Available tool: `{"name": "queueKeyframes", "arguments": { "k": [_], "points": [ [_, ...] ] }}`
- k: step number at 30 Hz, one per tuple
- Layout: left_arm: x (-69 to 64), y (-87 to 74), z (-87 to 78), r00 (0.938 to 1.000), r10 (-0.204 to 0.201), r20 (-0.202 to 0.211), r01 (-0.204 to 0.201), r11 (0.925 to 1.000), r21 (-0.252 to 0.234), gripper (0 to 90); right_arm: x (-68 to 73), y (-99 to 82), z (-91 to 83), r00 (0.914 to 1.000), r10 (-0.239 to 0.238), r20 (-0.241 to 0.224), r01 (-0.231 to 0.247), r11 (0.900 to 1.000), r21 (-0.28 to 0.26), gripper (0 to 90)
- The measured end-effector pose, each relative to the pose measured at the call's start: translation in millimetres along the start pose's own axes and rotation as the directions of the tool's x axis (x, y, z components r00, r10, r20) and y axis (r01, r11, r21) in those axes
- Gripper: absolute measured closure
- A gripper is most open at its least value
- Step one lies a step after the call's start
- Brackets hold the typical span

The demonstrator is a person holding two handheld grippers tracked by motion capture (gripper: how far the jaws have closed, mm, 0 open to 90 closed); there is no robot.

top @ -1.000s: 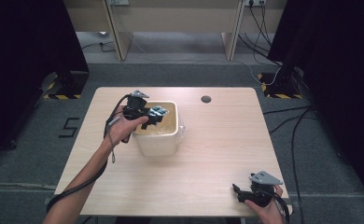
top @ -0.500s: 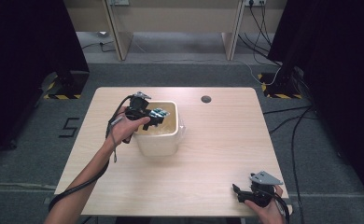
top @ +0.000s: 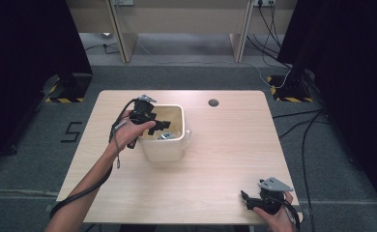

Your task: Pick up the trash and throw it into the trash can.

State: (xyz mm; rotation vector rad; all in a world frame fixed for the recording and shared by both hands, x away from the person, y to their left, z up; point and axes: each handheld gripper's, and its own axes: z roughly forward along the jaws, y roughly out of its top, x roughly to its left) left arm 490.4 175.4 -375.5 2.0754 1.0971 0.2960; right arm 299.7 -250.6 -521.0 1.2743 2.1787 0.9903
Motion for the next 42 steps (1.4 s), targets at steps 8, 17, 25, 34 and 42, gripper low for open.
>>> {"name": "queueKeyframes", "arguments": {
  "k": [8,17,25,34,42],
  "points": [
    [-1.4,-1.9,-11.6,1.0,0.004,0.001,-0.004,0.9998,-0.02,25.8,-0.1,0.1,0.0,1.0,-0.001,0.0,0.001,1.0,0.001,14.7],
    [0.4,-5.2,-23.2,1.0,0.005,-0.006,-0.005,0.9992,-0.039,25.1,-0.1,0.1,0.0,1.0,-0.001,-0.001,0.001,1.0,0.001,14.7],
    [5.5,-11.7,-35.4,0.9999,-0.004,-0.013,0.003,0.9981,-0.062,24.8,-0.1,0.0,0.0,1.0,-0.001,-0.001,0.001,1.0,0.001,14.7],
    [14.7,-22.7,-52.0,0.9995,-0.021,-0.025,0.019,0.997,-0.075,23.8,0.1,0.0,-0.1,1.0,0.0,0.0,0.0,1.0,0.0,14.7],
    [22.9,-32.3,-63.7,0.9987,-0.035,-0.038,0.032,0.9955,-0.09,23.3,0.2,0.0,-0.1,1.0,0.001,0.0,-0.001,1.0,0.001,14.7]
  ]
}}
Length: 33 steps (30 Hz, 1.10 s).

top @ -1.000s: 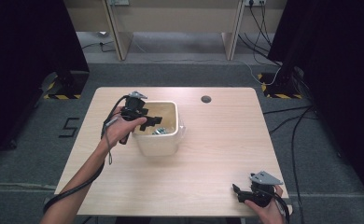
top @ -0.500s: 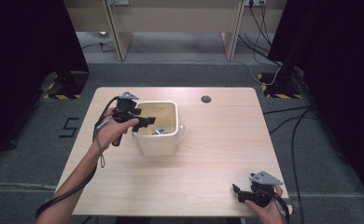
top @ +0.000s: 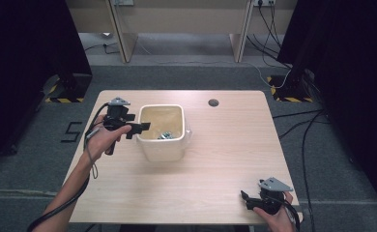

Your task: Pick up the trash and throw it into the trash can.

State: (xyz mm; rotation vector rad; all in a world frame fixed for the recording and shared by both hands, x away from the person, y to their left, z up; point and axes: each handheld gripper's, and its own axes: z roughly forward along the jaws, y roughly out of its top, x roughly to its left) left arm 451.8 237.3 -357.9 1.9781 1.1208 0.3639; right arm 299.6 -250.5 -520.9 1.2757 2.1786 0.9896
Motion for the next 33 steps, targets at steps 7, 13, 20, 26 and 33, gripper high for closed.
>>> {"name": "queueKeyframes", "arguments": {
  "k": [7,13,20,26,33],
  "points": [
    [4.8,-8.1,-11.6,0.9999,-0.006,-0.011,0.005,0.9999,-0.013,22.9,0.4,-0.2,-0.1,1.0,0.002,0.001,-0.002,1.0,-0.001,14.7],
    [6.1,-17.5,-20.9,0.9999,-0.013,-0.008,0.012,0.9997,-0.023,22.0,0.9,-0.2,-0.1,1.0,0.001,0.001,-0.001,1.0,-0.001,14.7],
    [11.0,-32.4,-28.6,0.9994,-0.036,-0.004,0.035,0.9988,-0.034,20.8,1.5,-0.4,-0.3,1.0,0.004,0.0,-0.004,1.0,-0.001,14.7],
    [12.3,-43.9,-33.0,0.9988,-0.048,-0.01,0.048,0.9976,-0.05,20.7,1.9,-0.4,-0.5,1.0,0.007,0.001,-0.007,1.0,0.001,14.7],
    [15.0,-59.1,-37.3,0.9983,-0.058,-0.01,0.057,0.9957,-0.073,20.5,1.9,-0.3,-0.5,1.0,0.006,0.001,-0.006,1.0,0.001,14.7]
  ]
}}
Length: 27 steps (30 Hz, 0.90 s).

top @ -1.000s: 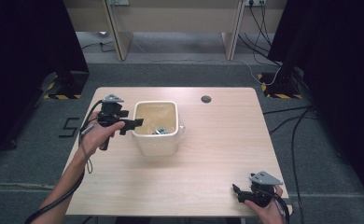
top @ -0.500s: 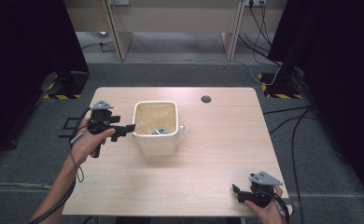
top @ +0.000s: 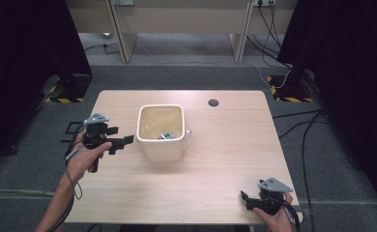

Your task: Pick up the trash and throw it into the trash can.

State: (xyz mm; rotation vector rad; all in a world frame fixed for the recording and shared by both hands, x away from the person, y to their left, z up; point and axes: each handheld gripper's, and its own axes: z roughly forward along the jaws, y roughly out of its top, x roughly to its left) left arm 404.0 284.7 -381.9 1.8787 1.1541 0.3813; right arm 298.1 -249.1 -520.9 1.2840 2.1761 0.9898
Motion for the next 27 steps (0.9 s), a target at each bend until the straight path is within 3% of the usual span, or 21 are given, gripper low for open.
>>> {"name": "queueKeyframes", "arguments": {
  "k": [17,27],
  "points": [
    [4.6,-43.8,5.2,0.9997,-0.02,-0.01,0.02,0.9992,-0.036,20.9,0.1,0.2,-0.1,1.0,0.0,0.001,0.0,1.0,0.004,14.7],
    [7.3,-68.0,16.5,0.9994,-0.012,-0.032,0.012,0.9998,-0.018,21.4,0.7,0.2,0.0,1.0,0.002,0.002,-0.002,1.0,0.002,14.7]
  ]
}}
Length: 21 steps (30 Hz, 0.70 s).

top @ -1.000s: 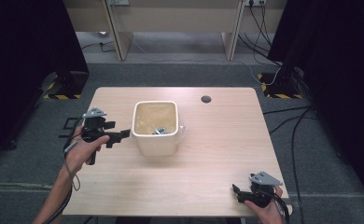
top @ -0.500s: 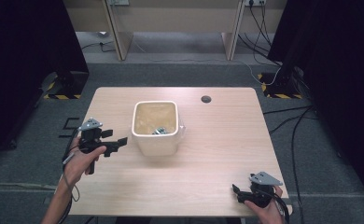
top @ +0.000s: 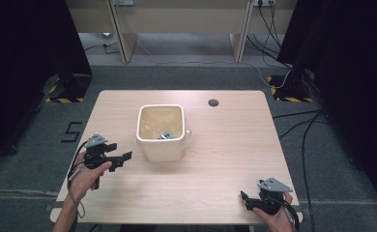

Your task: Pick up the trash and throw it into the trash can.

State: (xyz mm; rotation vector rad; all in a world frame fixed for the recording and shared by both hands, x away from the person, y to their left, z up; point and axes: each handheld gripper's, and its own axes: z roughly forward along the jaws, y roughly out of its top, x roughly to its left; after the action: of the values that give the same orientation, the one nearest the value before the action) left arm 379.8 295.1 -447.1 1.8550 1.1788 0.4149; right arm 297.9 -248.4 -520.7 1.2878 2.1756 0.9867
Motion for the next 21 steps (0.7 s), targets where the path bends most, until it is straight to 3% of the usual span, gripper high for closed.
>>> {"name": "queueKeyframes", "arguments": {
  "k": [21],
  "points": [
    [7.5,-46.2,15.1,0.9986,0.012,-0.051,-0.009,0.9989,0.045,20.7,0.5,0.1,-0.1,1.0,0.0,0.002,0.0,1.0,0.002,14.6]
  ]
}}
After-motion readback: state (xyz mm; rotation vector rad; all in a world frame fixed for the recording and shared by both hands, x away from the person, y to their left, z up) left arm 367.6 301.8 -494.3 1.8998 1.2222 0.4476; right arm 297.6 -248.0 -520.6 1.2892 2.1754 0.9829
